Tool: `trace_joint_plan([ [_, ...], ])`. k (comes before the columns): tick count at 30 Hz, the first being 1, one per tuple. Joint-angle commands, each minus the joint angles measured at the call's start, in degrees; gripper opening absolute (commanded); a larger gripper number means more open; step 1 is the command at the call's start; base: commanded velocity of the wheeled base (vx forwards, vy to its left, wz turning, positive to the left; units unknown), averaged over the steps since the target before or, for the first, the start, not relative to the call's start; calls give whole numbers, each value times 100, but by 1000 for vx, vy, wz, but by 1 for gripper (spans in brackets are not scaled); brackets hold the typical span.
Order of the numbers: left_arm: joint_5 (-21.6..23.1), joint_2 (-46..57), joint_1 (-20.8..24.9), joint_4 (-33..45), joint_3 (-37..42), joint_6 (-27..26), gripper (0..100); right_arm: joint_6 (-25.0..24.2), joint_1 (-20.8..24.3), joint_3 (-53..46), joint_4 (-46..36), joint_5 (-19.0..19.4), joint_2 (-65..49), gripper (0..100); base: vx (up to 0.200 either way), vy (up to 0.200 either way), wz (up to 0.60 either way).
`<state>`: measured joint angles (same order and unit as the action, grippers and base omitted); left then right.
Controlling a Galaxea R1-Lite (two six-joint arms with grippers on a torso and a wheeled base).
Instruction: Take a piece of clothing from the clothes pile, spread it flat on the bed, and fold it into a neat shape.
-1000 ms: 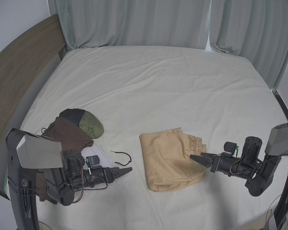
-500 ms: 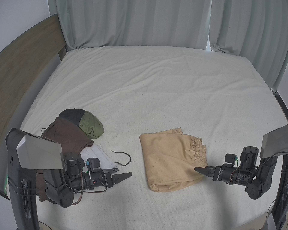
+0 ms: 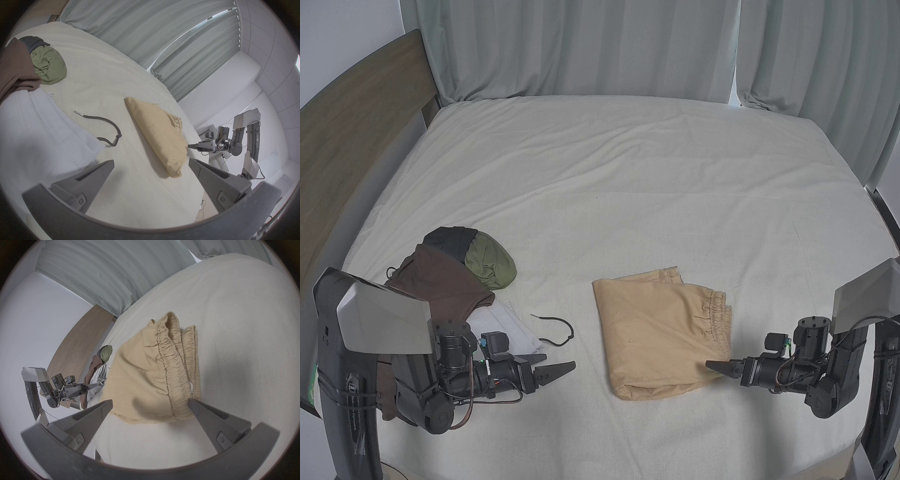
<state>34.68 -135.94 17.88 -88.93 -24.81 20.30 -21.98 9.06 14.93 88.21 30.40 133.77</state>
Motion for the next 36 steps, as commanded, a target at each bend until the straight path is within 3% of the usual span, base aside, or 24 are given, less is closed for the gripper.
trace_joint_plan([
  [1,3,-38,-4,-1,2,1,100,1,-115,10,-6,1,202,100,0,0,0],
  [10,12,-38,-4,-1,29,1,100,18,-317,-17,-6,9,220,100,0,0,0],
  [18,-5,-47,-4,-1,37,1,100,-105,-97,256,-6,9,475,100,0,0,0],
  [24,-14,-170,-4,-10,29,-35,100,-597,193,537,3,-17,712,100,0,0,0],
  [29,-14,-152,-22,-1,20,-140,100,-1168,667,827,12,-333,765,100,0,0,0],
  [36,-5,-152,-31,-10,29,-149,100,-1300,747,1003,21,-404,756,100,0,0,0],
])
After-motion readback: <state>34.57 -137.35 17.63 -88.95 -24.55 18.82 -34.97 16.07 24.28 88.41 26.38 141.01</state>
